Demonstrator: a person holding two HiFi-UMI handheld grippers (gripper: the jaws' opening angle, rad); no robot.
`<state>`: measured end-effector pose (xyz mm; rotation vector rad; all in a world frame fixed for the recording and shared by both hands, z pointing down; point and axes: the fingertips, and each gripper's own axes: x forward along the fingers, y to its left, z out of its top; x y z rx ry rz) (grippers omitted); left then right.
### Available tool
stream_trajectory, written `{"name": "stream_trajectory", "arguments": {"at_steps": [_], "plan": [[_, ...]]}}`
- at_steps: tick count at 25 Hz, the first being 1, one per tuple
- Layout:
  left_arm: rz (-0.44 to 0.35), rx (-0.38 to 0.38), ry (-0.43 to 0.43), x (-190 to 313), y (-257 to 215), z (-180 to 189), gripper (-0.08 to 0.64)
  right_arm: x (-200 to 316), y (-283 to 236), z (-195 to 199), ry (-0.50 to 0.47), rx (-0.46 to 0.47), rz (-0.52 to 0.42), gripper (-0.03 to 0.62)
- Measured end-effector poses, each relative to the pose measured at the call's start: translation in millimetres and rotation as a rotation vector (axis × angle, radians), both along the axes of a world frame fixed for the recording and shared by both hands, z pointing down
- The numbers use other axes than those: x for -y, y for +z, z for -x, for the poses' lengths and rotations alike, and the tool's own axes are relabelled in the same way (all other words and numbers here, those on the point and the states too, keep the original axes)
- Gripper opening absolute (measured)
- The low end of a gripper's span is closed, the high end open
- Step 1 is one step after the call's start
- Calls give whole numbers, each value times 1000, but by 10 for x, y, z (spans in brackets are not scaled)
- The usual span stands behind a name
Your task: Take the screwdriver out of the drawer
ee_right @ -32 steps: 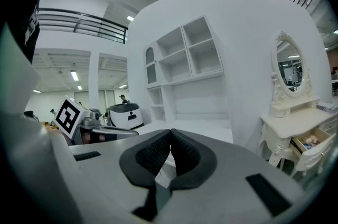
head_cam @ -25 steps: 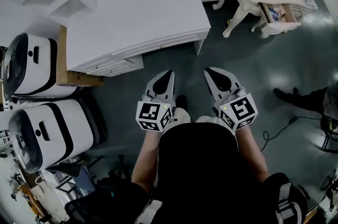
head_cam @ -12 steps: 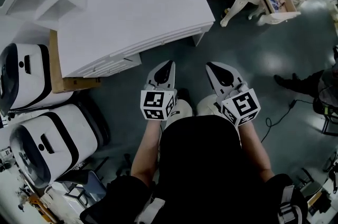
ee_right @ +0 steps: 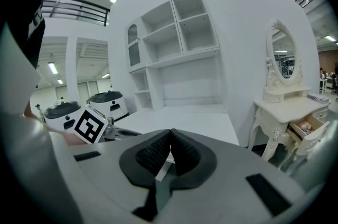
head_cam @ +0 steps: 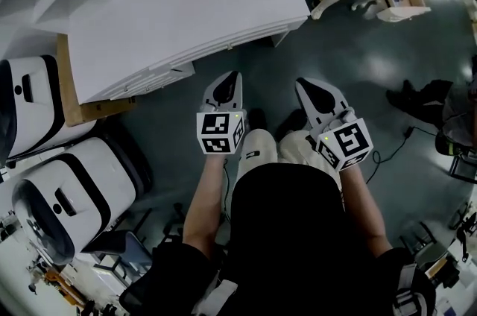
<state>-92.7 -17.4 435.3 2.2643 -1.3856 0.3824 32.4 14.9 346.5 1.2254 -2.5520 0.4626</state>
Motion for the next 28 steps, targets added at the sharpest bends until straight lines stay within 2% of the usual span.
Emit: {"name": "stream_trajectory", "arguments": {"at_steps": [9, 23, 26, 27, 28], "plan": [[61, 4, -29, 152, 485, 119, 26, 141, 282, 54, 3, -32, 31, 18], [142, 54, -42, 541, 1316, 189, 26, 321, 765, 74, 25, -40, 123, 18], [173, 77, -38, 594, 1541, 170, 43, 352, 851, 73, 28, -38, 141, 18], [185, 87, -35, 607, 1629, 163, 83, 359, 887, 66, 27, -41, 145, 18], [196, 96, -35, 620, 1713, 160, 87, 367, 917, 60, 27, -44, 149, 18]]}}
